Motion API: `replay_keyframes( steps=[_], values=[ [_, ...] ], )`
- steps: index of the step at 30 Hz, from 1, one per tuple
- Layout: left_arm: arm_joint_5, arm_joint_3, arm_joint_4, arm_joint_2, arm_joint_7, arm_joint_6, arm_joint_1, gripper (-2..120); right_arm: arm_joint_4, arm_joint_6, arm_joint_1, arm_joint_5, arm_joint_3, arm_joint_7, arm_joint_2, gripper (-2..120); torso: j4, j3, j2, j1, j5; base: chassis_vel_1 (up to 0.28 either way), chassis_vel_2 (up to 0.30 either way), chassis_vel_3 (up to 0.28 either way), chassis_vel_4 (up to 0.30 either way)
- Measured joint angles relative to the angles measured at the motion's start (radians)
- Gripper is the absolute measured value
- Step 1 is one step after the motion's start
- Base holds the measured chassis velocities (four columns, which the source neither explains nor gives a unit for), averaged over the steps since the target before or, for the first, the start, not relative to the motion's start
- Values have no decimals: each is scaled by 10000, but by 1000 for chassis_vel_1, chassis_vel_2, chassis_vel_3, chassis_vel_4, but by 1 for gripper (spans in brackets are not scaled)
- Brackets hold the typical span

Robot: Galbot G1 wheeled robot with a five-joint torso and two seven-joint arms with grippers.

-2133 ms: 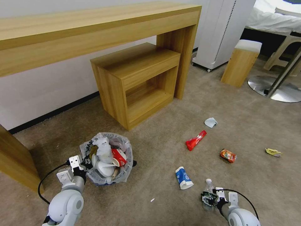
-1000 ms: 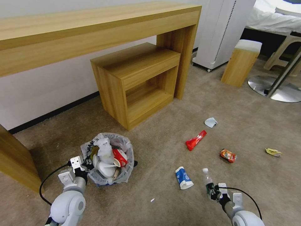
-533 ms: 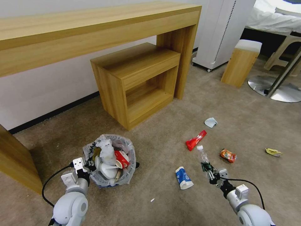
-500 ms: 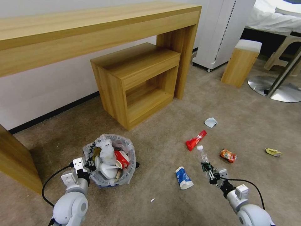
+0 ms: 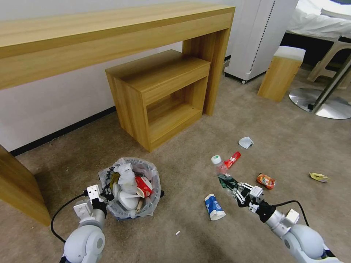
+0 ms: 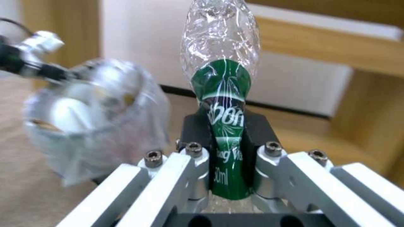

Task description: Pick up the trash bin and place the garbage on the floor into it.

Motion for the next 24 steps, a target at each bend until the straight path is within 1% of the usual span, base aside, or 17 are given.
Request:
replay_keyframes(
  steps=[1,3,5,7,9,11,13,15,16,17,18,19,20,21,22,23,24],
  values=[
    [37,52,-9,80,19,33,25,0,174,-25,70,75,-49,-181,-196,9,0,0,0,0,-1,0,0,0,0],
    [58,76,-12,116,29,42,38,0,261,-52,124,105,-81,-271,-307,9,0,0,0,0,-1,0,0,0,0],
    [142,178,-41,305,70,79,79,0,565,-209,505,274,-309,-523,-886,8,1,0,0,0,0,0,0,0,0],
    [151,192,-44,335,72,88,83,0,614,-247,599,318,-372,-561,-1019,8,1,0,0,0,0,0,0,0,0],
    [188,250,-63,437,83,122,96,0,782,-383,1123,508,-775,-642,-1562,8,0,0,1,0,0,0,0,0,0],
    [191,261,-66,446,86,130,97,0,805,-406,1256,554,-893,-642,-1672,8,1,0,0,0,0,0,0,0,0],
    [197,305,-70,463,90,171,70,0,910,-553,2129,841,-1645,-576,-2127,8,1,0,1,0,-1,0,0,0,0],
    [197,312,-69,465,91,184,59,0,926,-604,2406,927,-1887,-538,-2208,8,0,1,1,0,-1,0,0,0,0],
    [198,338,-68,485,90,216,29,0,937,-687,3038,1121,-2443,-422,-2325,8,1,1,1,0,0,0,0,0,0],
    [198,360,-64,506,91,235,12,0,941,-743,3549,1315,-2918,-338,-2372,8,3,1,1,0,-2,0,0,0,0],
    [198,360,-64,506,91,235,12,0,941,-743,3549,1315,-2918,-338,-2372,8,3,1,1,0,-2,0,0,0,0],
    [197,372,-60,515,91,249,5,0,944,-788,3767,1408,-3133,-298,-2383,8,3,1,1,0,-1,0,0,0,0],
    [169,384,-54,535,91,290,-17,0,948,-894,4281,1645,-3658,-195,-2408,8,3,1,1,0,0,0,0,0,0],
    [169,384,-54,535,91,290,-17,0,948,-894,4281,1645,-3658,-195,-2408,8,3,1,1,0,0,0,0,0,0],
    [139,398,-51,563,90,313,-33,0,947,-964,4651,1807,-4068,-121,-2428,8,3,1,1,0,-1,0,0,0,0],
    [139,398,-51,563,90,313,-33,0,947,-964,4651,1807,-4068,-121,-2428,8,3,1,1,0,-1,0,0,0,0],
    [108,419,-47,611,89,346,-47,0,923,-1003,4958,1908,-4422,-75,-2439,8,0,1,1,0,-3,0,0,0,0]
  ],
)
